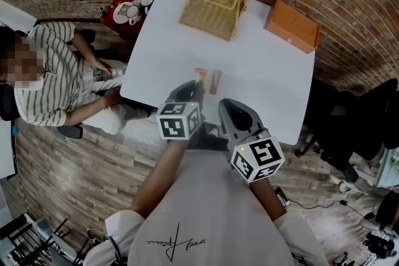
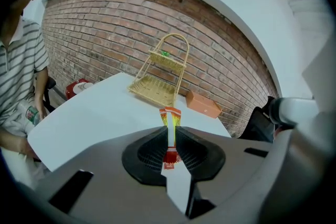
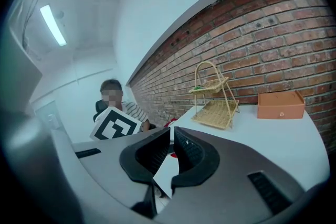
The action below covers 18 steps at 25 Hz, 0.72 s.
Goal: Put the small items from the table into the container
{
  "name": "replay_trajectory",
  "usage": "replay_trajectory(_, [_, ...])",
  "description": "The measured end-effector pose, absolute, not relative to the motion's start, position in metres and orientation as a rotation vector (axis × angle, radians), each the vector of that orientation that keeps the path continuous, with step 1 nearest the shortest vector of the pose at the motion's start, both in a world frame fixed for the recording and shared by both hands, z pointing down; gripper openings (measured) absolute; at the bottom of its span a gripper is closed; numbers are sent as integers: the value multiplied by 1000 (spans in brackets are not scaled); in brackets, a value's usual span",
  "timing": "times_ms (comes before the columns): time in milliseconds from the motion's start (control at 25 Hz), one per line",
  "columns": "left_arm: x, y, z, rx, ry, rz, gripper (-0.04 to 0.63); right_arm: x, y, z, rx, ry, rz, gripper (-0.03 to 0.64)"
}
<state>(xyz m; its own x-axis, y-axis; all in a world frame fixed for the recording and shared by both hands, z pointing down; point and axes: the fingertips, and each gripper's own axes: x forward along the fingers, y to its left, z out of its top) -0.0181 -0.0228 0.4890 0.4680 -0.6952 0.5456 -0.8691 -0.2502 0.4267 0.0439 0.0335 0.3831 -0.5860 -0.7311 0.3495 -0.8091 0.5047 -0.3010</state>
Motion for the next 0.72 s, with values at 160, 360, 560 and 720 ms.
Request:
replay_trajectory(160, [-16,-23,482,2032,-1300,308,51,45,33,382,1326,-2577,650,23])
replay_trajectory(360, [-14,-23,473,2045,-1311,292,50,46,33,380,1317,-2593,639,23])
replay_trajectory(560, [-15,-22,465,2058,-1319,278,49,42,33,381,1300,-2602,642,23])
replay_trajectory(720, [-17,-22,458,2063,-1327,269,49,39,32,380,1287,-2611,645,23])
